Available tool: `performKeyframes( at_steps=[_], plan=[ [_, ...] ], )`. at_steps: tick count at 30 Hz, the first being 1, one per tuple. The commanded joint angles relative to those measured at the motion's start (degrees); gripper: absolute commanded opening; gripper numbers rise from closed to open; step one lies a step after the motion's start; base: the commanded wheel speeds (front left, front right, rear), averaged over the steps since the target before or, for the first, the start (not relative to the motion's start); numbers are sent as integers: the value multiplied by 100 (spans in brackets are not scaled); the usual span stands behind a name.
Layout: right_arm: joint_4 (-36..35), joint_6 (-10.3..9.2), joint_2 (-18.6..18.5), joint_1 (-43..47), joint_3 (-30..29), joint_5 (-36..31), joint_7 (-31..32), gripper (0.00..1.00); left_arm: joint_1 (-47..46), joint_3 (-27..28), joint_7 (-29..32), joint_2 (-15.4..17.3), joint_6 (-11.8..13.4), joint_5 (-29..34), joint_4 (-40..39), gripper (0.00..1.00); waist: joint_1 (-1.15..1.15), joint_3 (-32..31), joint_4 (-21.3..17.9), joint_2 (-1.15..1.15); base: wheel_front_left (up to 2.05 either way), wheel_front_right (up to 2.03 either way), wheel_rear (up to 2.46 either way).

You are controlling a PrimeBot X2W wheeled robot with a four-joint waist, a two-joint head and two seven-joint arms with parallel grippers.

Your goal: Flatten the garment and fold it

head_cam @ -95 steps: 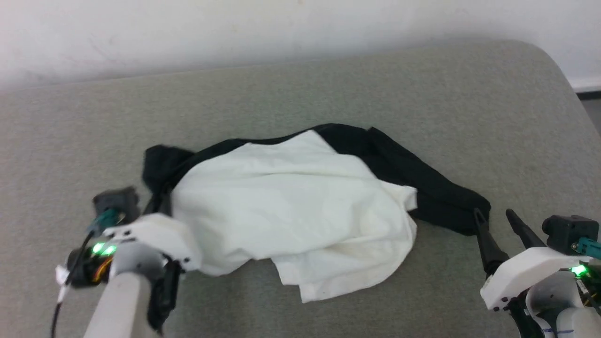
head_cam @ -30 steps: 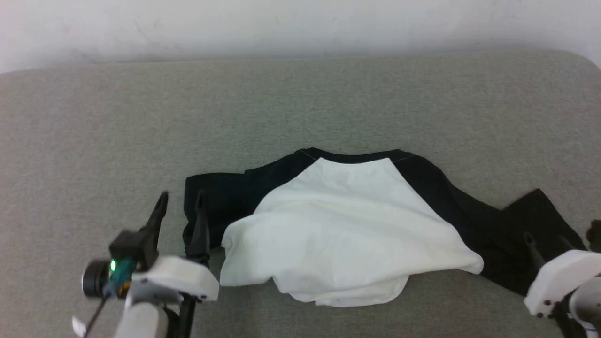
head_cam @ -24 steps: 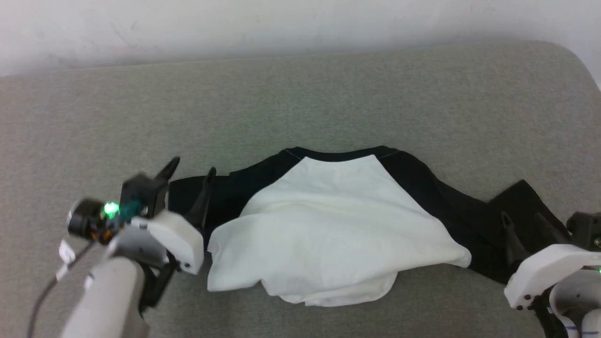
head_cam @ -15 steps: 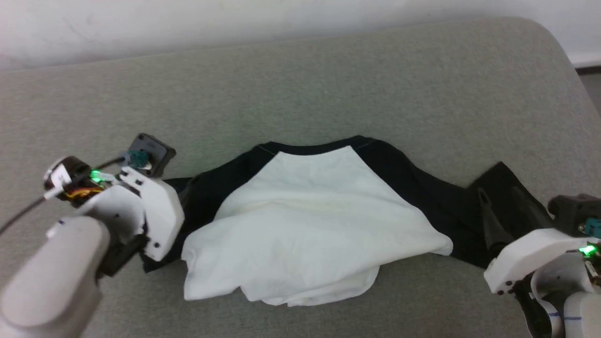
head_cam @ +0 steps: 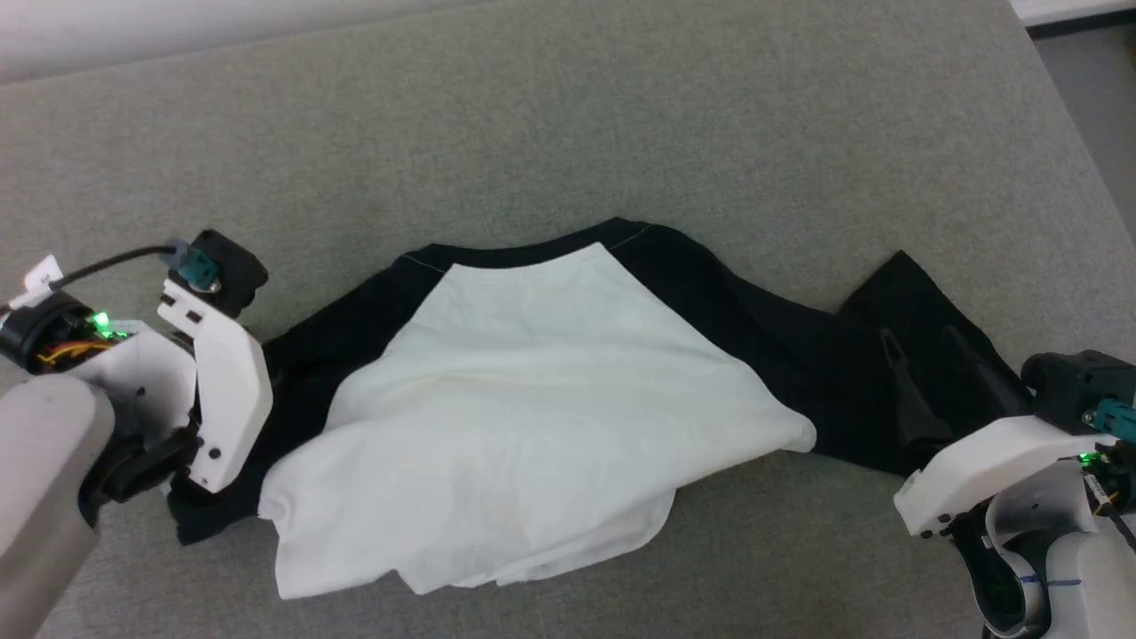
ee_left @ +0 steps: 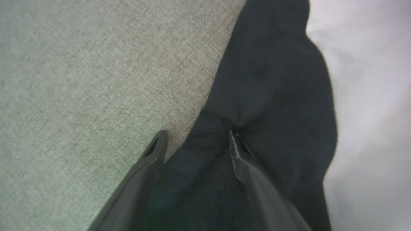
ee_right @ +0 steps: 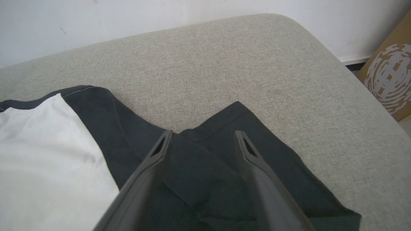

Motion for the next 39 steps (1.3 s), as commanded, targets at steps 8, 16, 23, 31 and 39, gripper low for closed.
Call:
performKeyframes(
  at_steps=[8,16,23,31,39],
  plan=[
    [139,-11,15,-196,41,132,-135,100,188,-193,617,-34,77,-434,10,0,0,255,-70,0,0,0,0],
    [0,-11,15,-331,96,-119,-98,100,236,-65,503,-85,161,-636,-382,0,0,174,121,0,0,0,0],
    [32,-11,-203,-690,586,-665,-48,100,195,64,-307,-117,149,-275,-487,0,0,108,303,0,0,0,0],
    [1007,-11,-872,-1515,1455,-631,1040,100,129,43,-577,-218,138,-157,-389,0,0,251,506,0,0,0,0],
    [1443,-11,-1467,-2046,2384,-41,2797,27,15,-26,-666,-348,113,-114,-295,0,0,351,651,0,0,0,0]
  ],
)
